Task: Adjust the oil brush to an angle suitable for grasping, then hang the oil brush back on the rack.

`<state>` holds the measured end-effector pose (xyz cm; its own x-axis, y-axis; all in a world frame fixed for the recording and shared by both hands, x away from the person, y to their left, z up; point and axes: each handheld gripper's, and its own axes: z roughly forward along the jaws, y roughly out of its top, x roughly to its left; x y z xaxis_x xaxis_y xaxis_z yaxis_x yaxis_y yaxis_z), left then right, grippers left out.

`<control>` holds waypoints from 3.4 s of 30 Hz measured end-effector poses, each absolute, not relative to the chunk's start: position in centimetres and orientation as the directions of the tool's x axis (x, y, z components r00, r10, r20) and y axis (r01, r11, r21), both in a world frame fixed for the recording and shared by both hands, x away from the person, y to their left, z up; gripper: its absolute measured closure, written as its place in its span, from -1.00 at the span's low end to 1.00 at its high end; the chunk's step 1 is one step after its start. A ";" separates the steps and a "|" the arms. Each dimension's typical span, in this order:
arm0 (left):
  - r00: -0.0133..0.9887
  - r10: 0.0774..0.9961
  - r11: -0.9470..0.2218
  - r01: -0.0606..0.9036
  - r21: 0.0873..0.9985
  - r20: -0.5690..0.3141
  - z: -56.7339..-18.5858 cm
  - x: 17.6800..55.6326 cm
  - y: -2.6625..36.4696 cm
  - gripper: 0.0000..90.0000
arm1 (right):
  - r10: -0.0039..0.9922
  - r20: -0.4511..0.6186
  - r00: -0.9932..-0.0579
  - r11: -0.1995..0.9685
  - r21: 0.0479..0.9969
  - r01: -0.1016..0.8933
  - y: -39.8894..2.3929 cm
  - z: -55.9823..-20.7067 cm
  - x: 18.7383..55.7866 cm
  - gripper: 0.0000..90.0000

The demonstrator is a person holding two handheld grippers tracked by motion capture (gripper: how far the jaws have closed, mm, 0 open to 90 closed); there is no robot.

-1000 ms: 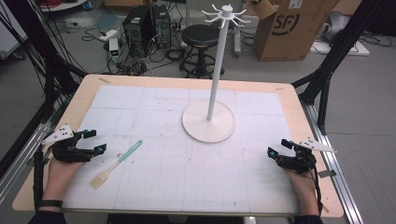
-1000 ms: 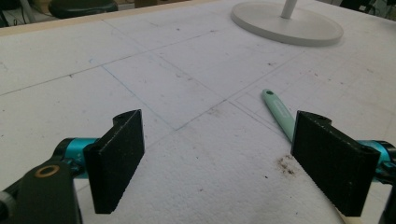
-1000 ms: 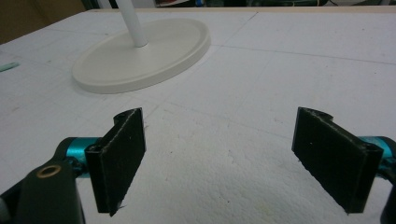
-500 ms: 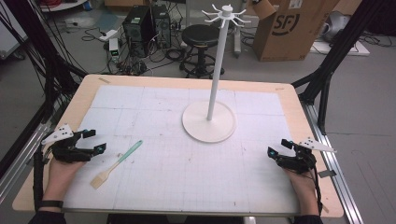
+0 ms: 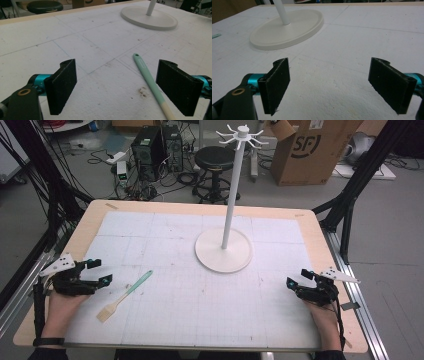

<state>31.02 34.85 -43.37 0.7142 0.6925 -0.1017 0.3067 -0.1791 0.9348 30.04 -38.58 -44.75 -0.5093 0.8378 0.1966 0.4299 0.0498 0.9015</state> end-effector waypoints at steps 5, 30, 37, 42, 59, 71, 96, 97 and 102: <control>0.729 0.679 -0.187 0.290 0.938 -0.091 -42.5 30.2 34.5 -0.60 | 0.839 0.205 -0.504 0.044 0.898 0.438 -38.6 -44.7 30.0 -0.63; 0.757 0.647 -0.208 0.289 0.934 -0.090 -41.9 29.3 33.5 -0.60 | 0.849 0.202 -0.489 0.046 0.893 0.448 -38.5 -44.7 30.1 -0.63; 0.755 0.650 -0.231 0.306 0.924 -0.087 -41.7 29.0 33.1 -0.59 | 0.848 0.200 -0.491 0.047 0.894 0.445 -38.5 -44.7 30.1 -0.63; 0.754 0.651 -0.239 0.316 0.918 -0.090 -41.8 28.7 32.2 -0.58 | 0.848 0.196 -0.492 0.051 0.894 0.444 -38.5 -44.7 30.1 -0.63; 0.689 0.720 -0.303 0.418 0.856 -0.082 -44.1 27.6 29.0 -0.45 | 0.847 0.200 -0.493 0.048 0.894 0.445 -38.6 -44.8 30.2 -0.63; 0.670 0.737 -0.329 0.468 0.820 -0.086 -44.9 26.3 28.9 0.00 | 0.847 0.202 -0.492 0.046 0.894 0.446 -38.6 -44.8 30.2 -0.63; 0.638 0.770 -0.391 0.460 0.797 0.010 -45.1 25.8 27.6 0.67 | 0.847 0.206 -0.489 0.043 0.891 0.451 -38.6 -44.8 30.2 -0.62; 0.637 0.771 -0.390 0.462 0.797 0.009 -45.1 25.8 27.6 0.68 | 0.848 0.204 -0.490 0.045 0.892 0.451 -38.6 -44.8 30.2 -0.62; 0.626 0.779 -0.389 0.467 0.794 0.013 -45.0 25.7 27.2 0.78 | 0.849 0.209 -0.485 0.042 0.890 0.455 -38.5 -44.8 30.2 -0.62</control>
<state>25.66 27.24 -45.05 0.6263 0.7795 0.0135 0.4673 -0.3892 0.7938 30.22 -38.55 -44.76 -0.4855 0.8490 0.2086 0.4550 0.0416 0.8895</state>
